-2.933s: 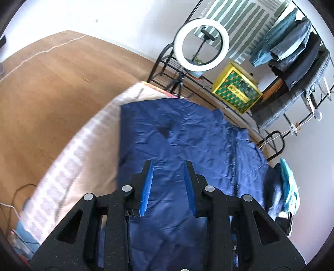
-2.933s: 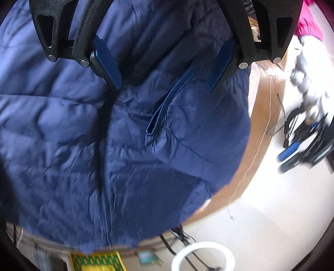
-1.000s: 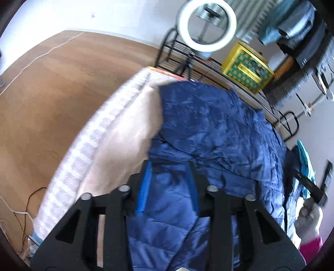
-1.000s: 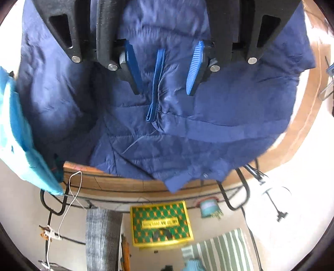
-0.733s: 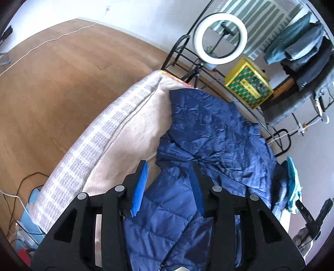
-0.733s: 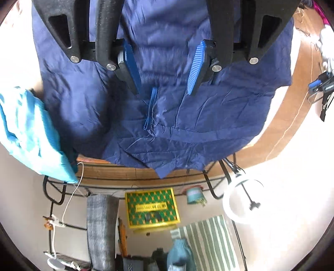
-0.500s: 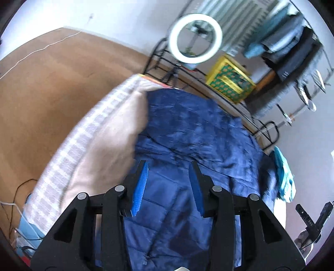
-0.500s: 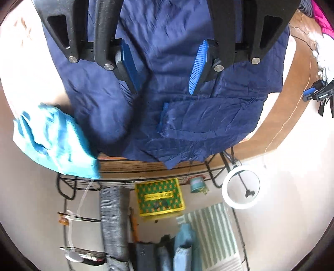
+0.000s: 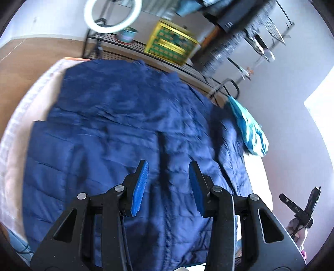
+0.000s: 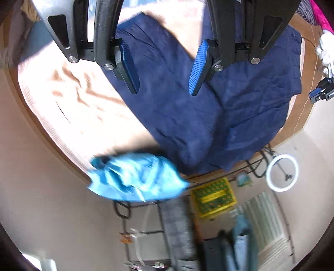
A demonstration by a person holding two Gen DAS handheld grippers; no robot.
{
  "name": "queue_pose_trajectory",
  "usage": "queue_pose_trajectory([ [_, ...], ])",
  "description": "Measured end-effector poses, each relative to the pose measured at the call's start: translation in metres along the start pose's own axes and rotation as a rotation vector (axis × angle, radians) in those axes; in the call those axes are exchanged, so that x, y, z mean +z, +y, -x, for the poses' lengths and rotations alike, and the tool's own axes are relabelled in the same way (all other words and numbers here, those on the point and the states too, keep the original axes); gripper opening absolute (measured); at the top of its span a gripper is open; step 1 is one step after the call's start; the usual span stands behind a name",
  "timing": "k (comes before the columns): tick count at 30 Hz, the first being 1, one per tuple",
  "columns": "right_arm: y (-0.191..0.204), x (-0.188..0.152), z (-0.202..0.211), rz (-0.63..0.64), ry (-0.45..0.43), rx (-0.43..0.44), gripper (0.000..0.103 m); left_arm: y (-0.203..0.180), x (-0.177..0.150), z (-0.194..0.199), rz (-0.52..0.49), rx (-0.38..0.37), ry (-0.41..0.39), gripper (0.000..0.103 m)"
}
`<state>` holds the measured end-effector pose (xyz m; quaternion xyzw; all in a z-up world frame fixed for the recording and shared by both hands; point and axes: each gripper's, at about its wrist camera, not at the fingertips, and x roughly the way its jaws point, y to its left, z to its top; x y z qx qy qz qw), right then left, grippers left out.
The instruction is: Fold large clothes
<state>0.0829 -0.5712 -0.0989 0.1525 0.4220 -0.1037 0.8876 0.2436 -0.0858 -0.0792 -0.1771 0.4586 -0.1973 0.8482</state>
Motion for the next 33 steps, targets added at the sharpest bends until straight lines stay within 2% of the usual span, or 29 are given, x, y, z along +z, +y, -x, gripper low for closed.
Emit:
queue_pose_trajectory([
  [6, -0.056, -0.023, -0.017, -0.110, 0.073, -0.025, 0.052, -0.036, -0.014, -0.021, -0.073, -0.005, 0.031, 0.041],
  [12, -0.102, -0.052, -0.051, -0.261, 0.162, -0.008, 0.052, -0.038, -0.017, -0.032, -0.072, 0.004, 0.055, 0.041],
  [22, -0.120, -0.073, -0.077, -0.316, 0.215, -0.024, 0.050, -0.024, -0.013, -0.035, -0.046, 0.025, 0.060, 0.041],
  [27, -0.116, -0.075, -0.081, -0.281, 0.231, -0.055, 0.039, -0.021, -0.012, -0.033, -0.045, 0.025, 0.054, 0.041],
  [30, -0.111, -0.074, -0.081, -0.250, 0.235, -0.065, 0.023, -0.018, -0.010, -0.033, -0.039, 0.028, 0.051, 0.041],
  [31, -0.108, -0.073, -0.080, -0.238, 0.233, -0.064, 0.015, -0.017, -0.010, -0.033, -0.037, 0.030, 0.051, 0.041],
  [33, -0.102, -0.070, -0.072, -0.217, 0.210, -0.067, 0.009, -0.015, -0.010, -0.035, -0.031, 0.034, 0.052, 0.041],
])
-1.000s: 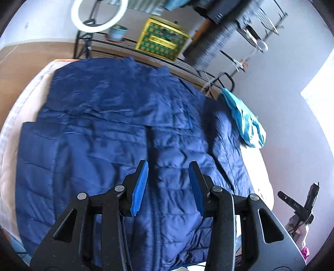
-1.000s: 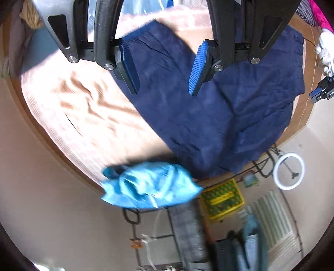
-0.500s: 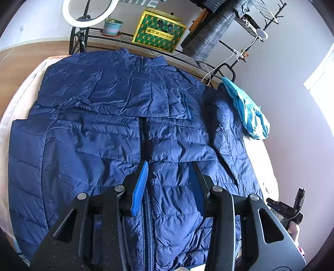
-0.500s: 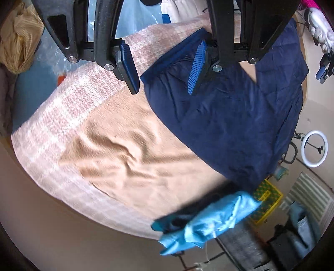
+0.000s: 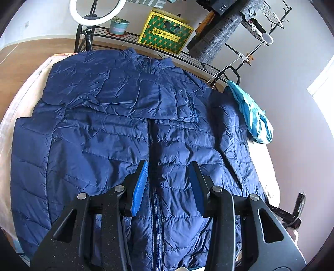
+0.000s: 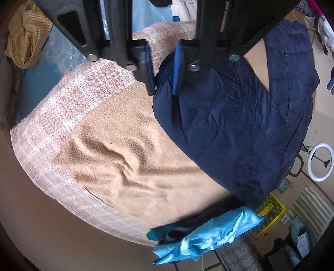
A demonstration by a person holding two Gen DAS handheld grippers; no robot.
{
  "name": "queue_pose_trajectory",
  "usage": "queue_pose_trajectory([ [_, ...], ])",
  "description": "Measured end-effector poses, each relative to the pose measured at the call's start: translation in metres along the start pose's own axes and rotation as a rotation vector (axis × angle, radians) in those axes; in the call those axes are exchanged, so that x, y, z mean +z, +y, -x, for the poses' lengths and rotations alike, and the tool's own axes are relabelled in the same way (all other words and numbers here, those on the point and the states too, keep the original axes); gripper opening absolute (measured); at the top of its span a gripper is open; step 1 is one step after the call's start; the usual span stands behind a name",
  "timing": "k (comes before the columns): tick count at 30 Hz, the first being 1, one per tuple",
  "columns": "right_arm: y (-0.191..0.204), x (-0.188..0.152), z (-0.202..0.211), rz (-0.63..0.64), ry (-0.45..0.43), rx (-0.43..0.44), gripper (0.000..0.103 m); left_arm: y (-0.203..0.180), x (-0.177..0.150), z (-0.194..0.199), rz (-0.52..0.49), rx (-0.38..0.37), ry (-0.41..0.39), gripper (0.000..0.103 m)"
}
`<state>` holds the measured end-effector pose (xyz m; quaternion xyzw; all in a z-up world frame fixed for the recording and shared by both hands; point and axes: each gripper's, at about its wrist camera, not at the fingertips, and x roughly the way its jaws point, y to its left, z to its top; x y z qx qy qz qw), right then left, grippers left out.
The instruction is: Fold large clothes
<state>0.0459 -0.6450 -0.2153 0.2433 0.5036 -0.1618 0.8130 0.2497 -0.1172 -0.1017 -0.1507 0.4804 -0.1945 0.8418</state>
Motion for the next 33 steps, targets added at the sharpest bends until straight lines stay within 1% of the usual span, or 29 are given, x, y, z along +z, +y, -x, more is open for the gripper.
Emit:
queue_pose_trajectory([
  [3, 0.009, 0.003, 0.019, 0.011, -0.052, 0.017, 0.006, 0.002, 0.000, -0.002, 0.007, 0.001, 0.003, 0.041],
  [6, 0.023, 0.008, 0.045, 0.012, -0.107, 0.073, 0.005, 0.003, 0.000, 0.000, 0.004, 0.001, -0.006, 0.041],
  [9, 0.050, 0.013, 0.070, 0.028, -0.164, 0.143, 0.005, 0.004, 0.000, 0.002, 0.003, 0.000, -0.013, 0.041],
  [12, 0.091, 0.018, 0.089, 0.074, -0.207, 0.234, 0.005, 0.008, 0.001, 0.004, 0.012, -0.005, -0.020, 0.041],
  [13, 0.102, 0.019, 0.092, 0.086, -0.213, 0.252, 0.005, 0.009, 0.001, 0.005, 0.014, -0.004, -0.023, 0.041],
  [15, 0.141, 0.021, 0.094, 0.134, -0.219, 0.314, 0.005, 0.013, 0.002, 0.006, 0.024, -0.005, -0.028, 0.041],
  [16, 0.153, 0.021, 0.094, 0.151, -0.218, 0.331, 0.005, 0.014, 0.002, 0.007, 0.029, -0.006, -0.030, 0.041],
  [19, 0.210, 0.016, 0.084, 0.220, -0.203, 0.408, 0.005, 0.018, 0.004, 0.007, 0.042, -0.006, -0.035, 0.041],
  [21, 0.237, 0.015, 0.074, 0.238, -0.187, 0.448, 0.005, 0.021, 0.004, 0.006, 0.048, -0.007, -0.035, 0.041],
  [23, 0.264, 0.012, 0.054, 0.253, -0.148, 0.500, 0.005, 0.021, 0.004, 0.005, 0.046, -0.002, -0.036, 0.041],
  [27, 0.303, 0.002, 0.009, 0.297, -0.068, 0.545, 0.005, 0.023, 0.003, 0.001, 0.047, 0.006, -0.026, 0.041],
  [31, 0.325, -0.002, -0.027, 0.327, -0.013, 0.548, 0.005, 0.021, 0.001, -0.007, 0.031, 0.008, -0.003, 0.041],
  [33, 0.332, 0.000, -0.043, 0.332, 0.024, 0.542, 0.013, 0.019, -0.001, -0.016, 0.023, 0.014, 0.022, 0.041],
])
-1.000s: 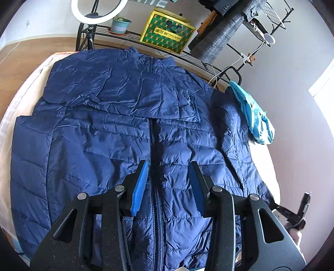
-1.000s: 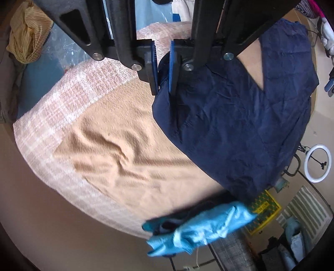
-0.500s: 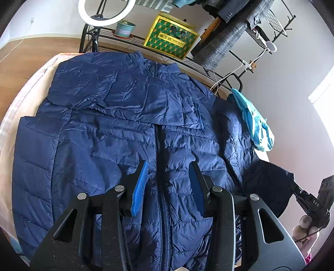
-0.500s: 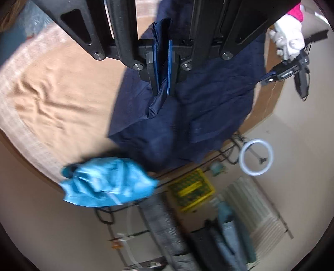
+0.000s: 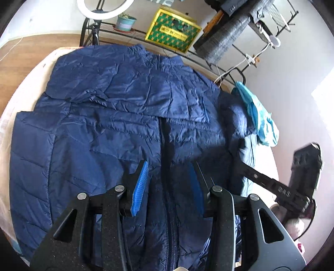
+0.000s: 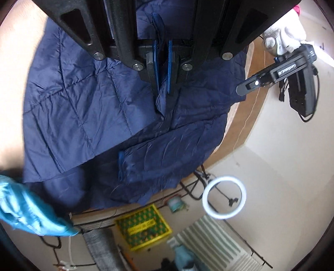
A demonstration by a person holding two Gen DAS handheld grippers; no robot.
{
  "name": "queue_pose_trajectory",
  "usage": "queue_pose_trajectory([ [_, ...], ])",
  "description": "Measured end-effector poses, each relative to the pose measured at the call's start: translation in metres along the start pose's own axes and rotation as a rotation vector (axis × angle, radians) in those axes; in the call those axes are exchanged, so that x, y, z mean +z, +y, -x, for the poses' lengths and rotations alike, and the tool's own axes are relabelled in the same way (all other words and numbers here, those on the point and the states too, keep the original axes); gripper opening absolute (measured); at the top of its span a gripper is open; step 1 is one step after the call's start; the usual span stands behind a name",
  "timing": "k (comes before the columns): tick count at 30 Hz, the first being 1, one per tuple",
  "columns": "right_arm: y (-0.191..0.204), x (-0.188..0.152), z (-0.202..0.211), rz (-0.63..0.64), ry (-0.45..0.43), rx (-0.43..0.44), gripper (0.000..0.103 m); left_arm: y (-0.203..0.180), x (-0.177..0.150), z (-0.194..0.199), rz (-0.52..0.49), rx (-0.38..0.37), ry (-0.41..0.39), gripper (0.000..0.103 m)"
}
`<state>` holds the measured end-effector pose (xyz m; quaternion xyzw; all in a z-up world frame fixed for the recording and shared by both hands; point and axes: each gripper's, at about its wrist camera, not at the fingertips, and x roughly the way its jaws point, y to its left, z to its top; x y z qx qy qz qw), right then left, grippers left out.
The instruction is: Fold large clothes
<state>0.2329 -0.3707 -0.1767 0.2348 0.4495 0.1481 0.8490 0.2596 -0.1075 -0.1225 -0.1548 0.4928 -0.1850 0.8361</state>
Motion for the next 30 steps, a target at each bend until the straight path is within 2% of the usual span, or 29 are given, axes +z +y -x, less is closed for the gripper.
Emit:
queue_pose_trajectory([
  [1, -0.004, 0.001, -0.004, -0.016, 0.011, 0.001, 0.024, -0.001, -0.001, -0.004, 0.000, -0.001, 0.011, 0.041],
  [2, -0.010, 0.001, -0.010, -0.050, 0.024, 0.024, 0.031, -0.001, -0.003, -0.007, 0.002, -0.008, 0.023, 0.041],
  [5, -0.027, 0.005, -0.004, -0.108, 0.013, 0.040, 0.037, -0.008, -0.008, -0.022, 0.007, -0.057, 0.077, 0.041],
  [10, -0.043, 0.015, 0.038, -0.137, -0.094, 0.039, 0.040, -0.039, -0.025, -0.057, -0.013, -0.176, 0.223, 0.043],
  [13, -0.046, 0.021, 0.064, -0.133, -0.158, 0.014, 0.040, -0.058, -0.035, -0.079, -0.020, -0.192, 0.283, 0.050],
  [16, -0.046, 0.020, 0.081, -0.113, -0.192, -0.015, 0.040, -0.071, -0.041, -0.097, -0.010, -0.184, 0.312, 0.054],
  [18, -0.044, 0.019, 0.087, -0.091, -0.207, -0.037, 0.040, -0.074, -0.039, -0.107, 0.035, -0.168, 0.319, 0.057],
  [20, -0.042, 0.017, 0.092, -0.086, -0.214, -0.042, 0.040, -0.075, -0.036, -0.113, 0.077, -0.169, 0.307, 0.056],
  [22, -0.042, 0.020, 0.098, -0.089, -0.216, -0.050, 0.040, -0.081, -0.033, -0.116, 0.063, -0.147, 0.279, 0.055],
  [23, -0.042, 0.021, 0.100, -0.090, -0.219, -0.056, 0.040, -0.085, -0.031, -0.116, 0.030, -0.129, 0.265, 0.039],
  [24, -0.042, 0.021, 0.101, -0.088, -0.226, -0.061, 0.040, -0.092, -0.029, -0.117, -0.027, -0.102, 0.255, 0.012],
  [25, -0.044, 0.021, 0.106, -0.084, -0.235, -0.074, 0.040, -0.097, -0.026, -0.118, -0.070, -0.084, 0.247, 0.005],
  [27, -0.045, 0.021, 0.110, -0.081, -0.244, -0.096, 0.040, -0.103, -0.015, -0.116, -0.149, -0.071, 0.203, 0.005],
  [30, -0.052, 0.021, 0.108, -0.104, -0.234, -0.107, 0.040, -0.103, 0.009, -0.106, -0.198, -0.047, 0.151, 0.004],
])
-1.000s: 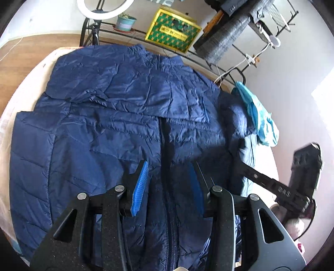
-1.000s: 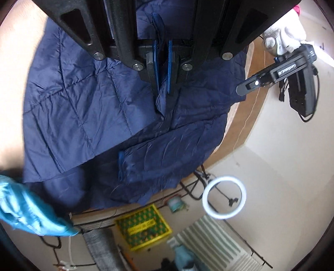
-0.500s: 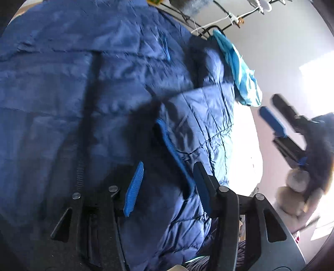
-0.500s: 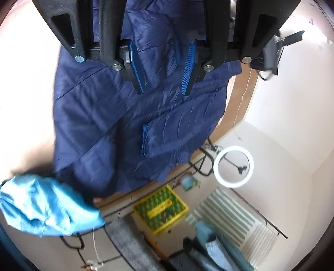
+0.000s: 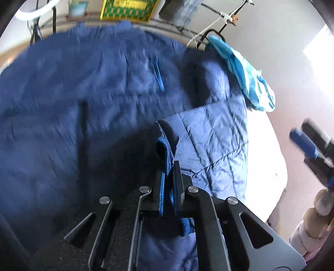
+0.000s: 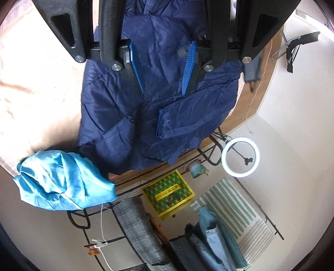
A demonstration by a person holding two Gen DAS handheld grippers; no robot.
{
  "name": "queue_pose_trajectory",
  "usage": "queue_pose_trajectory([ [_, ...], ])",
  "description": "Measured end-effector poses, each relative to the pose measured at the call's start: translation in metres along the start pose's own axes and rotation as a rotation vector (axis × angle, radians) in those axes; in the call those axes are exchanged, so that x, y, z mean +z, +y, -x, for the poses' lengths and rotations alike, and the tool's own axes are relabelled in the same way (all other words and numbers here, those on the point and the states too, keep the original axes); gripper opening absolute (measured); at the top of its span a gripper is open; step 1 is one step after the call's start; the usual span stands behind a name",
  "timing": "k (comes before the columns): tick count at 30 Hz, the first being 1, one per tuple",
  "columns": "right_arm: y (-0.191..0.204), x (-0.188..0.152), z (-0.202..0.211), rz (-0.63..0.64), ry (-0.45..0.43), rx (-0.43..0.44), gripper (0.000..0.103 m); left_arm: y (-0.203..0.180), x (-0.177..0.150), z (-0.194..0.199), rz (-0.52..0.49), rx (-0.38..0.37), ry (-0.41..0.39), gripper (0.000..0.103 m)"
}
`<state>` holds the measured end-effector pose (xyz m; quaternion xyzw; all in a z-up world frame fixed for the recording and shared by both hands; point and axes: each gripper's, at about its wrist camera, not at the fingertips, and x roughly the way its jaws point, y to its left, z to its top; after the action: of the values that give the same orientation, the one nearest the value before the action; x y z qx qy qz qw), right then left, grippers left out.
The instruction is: Fold large clothes
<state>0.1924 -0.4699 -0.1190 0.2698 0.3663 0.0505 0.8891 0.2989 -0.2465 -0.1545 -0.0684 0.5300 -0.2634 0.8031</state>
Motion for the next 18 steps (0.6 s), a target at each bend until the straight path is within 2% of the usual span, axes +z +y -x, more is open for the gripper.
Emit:
queue_pose_trajectory([
  [3, -0.006, -0.001, -0.005, -0.006, 0.025, -0.041, 0.040, 0.019, 0.029, 0.019, -0.005, 0.026, -0.050, 0.004],
  [8, -0.012, -0.013, -0.033, 0.013, 0.118, -0.110, 0.040, 0.071, 0.084, 0.045, 0.001, 0.174, -0.166, 0.003],
  [12, -0.012, -0.022, -0.056, 0.021, 0.191, -0.135, 0.040, 0.133, 0.119, 0.050, 0.085, 0.283, -0.221, 0.003],
  [16, -0.003, -0.028, -0.070, 0.070, 0.227, -0.153, 0.040, 0.178, 0.129, 0.040, 0.143, 0.369, -0.212, 0.003],
  [18, 0.001, -0.031, -0.077, 0.092, 0.242, -0.168, 0.040, 0.193, 0.131, 0.030, 0.171, 0.375, -0.204, 0.003],
])
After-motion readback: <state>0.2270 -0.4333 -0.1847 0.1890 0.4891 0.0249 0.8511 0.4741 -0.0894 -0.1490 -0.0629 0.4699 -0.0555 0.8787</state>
